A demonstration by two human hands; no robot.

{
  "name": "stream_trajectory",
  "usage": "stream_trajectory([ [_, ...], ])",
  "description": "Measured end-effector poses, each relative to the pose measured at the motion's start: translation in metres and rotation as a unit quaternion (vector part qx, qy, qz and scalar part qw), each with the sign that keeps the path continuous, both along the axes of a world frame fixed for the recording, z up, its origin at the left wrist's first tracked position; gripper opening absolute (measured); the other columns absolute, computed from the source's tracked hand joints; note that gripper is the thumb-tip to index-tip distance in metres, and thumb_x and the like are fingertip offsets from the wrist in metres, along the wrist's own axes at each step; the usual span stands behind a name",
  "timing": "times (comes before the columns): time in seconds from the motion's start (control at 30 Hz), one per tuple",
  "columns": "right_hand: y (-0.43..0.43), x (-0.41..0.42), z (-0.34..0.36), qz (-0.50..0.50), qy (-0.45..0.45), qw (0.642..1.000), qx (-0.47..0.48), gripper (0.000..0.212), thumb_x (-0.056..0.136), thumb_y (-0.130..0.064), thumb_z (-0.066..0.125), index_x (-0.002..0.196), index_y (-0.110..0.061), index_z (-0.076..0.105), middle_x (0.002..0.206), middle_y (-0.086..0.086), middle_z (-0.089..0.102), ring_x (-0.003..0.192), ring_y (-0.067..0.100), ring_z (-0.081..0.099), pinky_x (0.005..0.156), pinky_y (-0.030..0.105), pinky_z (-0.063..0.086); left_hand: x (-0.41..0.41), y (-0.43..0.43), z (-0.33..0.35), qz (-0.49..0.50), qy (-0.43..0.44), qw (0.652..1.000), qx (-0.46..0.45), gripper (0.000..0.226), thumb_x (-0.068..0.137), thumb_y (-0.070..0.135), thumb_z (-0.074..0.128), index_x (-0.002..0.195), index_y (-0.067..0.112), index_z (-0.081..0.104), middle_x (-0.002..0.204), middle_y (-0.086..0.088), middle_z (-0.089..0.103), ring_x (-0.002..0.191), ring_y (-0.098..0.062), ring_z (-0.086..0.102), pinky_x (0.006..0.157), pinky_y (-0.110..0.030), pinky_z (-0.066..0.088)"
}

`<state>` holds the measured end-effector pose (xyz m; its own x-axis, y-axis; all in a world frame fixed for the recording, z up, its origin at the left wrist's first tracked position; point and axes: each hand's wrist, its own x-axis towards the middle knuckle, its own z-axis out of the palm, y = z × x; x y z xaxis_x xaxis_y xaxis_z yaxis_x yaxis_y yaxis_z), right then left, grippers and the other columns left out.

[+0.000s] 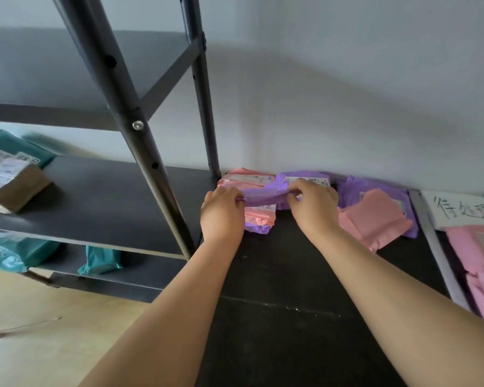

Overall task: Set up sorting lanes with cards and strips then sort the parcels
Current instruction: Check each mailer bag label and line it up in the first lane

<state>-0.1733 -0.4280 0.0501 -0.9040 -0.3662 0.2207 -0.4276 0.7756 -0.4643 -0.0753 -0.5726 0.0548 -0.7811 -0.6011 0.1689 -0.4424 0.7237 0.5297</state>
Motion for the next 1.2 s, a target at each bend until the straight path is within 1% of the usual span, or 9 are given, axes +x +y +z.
stream_trajectory([
  [0.27,0.111,0.063,0.074,-0.002,-0.001,0.986,-0.165,0.009,0.095,-0.028,0.066,0.097,-0.020,0.066,0.086,-0.010,0.066,0.083,0.014,0.063,0.083,0.038,0.049,0.057,0.088,0.076,-0.016,0.137,0.985,0.105,0.014,0.095,0.020,0.062,0.099,0.017,0.075,0.099,0.008,0.065,0.100,-0.018,0.059,0.083,-0.030,0.046],
  [0.57,0.240,0.133,0.126,-0.002,-0.076,0.973,-0.216,0.044,0.090,-0.038,0.070,0.128,-0.018,0.060,0.103,-0.007,0.066,0.093,0.012,0.063,0.076,0.025,0.047,0.109,0.200,0.136,-0.056,0.172,0.969,0.171,0.017,0.098,0.025,0.058,0.106,0.016,0.071,0.084,0.011,0.065,0.077,-0.003,0.058,0.064,-0.014,0.041],
  [0.67,0.268,0.156,0.136,0.013,-0.083,0.975,-0.205,0.043,0.090,-0.037,0.070,0.127,-0.017,0.063,0.117,-0.004,0.065,0.105,0.015,0.061,0.092,0.034,0.049,0.126,0.226,0.155,-0.072,0.179,0.961,0.198,0.013,0.098,0.026,0.058,0.103,0.021,0.069,0.082,0.016,0.063,0.077,0.000,0.057,0.063,-0.016,0.041],
  [0.8,0.293,0.175,0.149,0.021,-0.050,0.972,-0.227,0.023,0.093,-0.027,0.067,0.112,-0.015,0.071,0.110,-0.005,0.069,0.099,0.012,0.063,0.080,0.020,0.046,0.143,0.254,0.177,-0.070,0.195,0.945,0.253,0.009,0.098,0.028,0.059,0.092,0.032,0.066,0.083,0.014,0.066,0.078,-0.004,0.060,0.061,-0.018,0.041],
  [0.87,0.301,0.183,0.157,0.030,-0.044,0.967,-0.250,0.014,0.094,-0.022,0.065,0.103,-0.014,0.073,0.098,-0.006,0.071,0.091,0.008,0.064,0.081,0.025,0.052,0.150,0.265,0.184,-0.070,0.206,0.939,0.266,0.014,0.097,0.029,0.061,0.086,0.036,0.063,0.081,0.013,0.067,0.077,-0.005,0.061,0.060,-0.019,0.043],
  [0.97,0.310,0.193,0.167,0.035,-0.038,0.962,-0.269,0.012,0.096,-0.019,0.063,0.099,-0.013,0.073,0.091,-0.006,0.070,0.089,0.012,0.065,0.082,0.037,0.056,0.158,0.276,0.190,-0.068,0.212,0.946,0.235,0.017,0.097,0.027,0.060,0.082,0.035,0.063,0.081,0.010,0.068,0.075,-0.006,0.061,0.060,-0.017,0.046],
  [1.03,0.316,0.196,0.172,0.035,-0.002,0.967,-0.254,0.013,0.096,-0.019,0.062,0.099,-0.013,0.073,0.092,-0.007,0.070,0.090,0.012,0.065,0.079,0.028,0.053,0.162,0.280,0.190,-0.044,0.205,0.962,0.177,0.012,0.098,0.023,0.058,0.092,0.028,0.066,0.091,0.006,0.070,0.076,-0.007,0.060,0.062,-0.017,0.046],
  [1.1,0.320,0.198,0.178,0.035,0.038,0.971,-0.235,0.012,0.095,-0.019,0.063,0.098,-0.015,0.074,0.092,-0.006,0.070,0.088,0.012,0.064,0.074,0.024,0.049,0.169,0.285,0.189,-0.017,0.208,0.971,0.115,0.020,0.096,0.017,0.060,0.114,0.023,0.066,0.111,0.005,0.069,0.092,-0.010,0.061,0.075,-0.024,0.050],
  [1.2,0.322,0.198,0.182,0.041,0.091,0.975,-0.197,0.010,0.093,-0.018,0.067,0.095,-0.016,0.077,0.090,-0.003,0.071,0.085,0.019,0.065,0.081,0.041,0.051,0.175,0.297,0.191,-0.064,0.237,0.969,0.027,0.042,0.090,0.015,0.068,0.130,0.026,0.060,0.127,0.008,0.061,0.117,-0.014,0.052,0.096,-0.029,0.043],
])
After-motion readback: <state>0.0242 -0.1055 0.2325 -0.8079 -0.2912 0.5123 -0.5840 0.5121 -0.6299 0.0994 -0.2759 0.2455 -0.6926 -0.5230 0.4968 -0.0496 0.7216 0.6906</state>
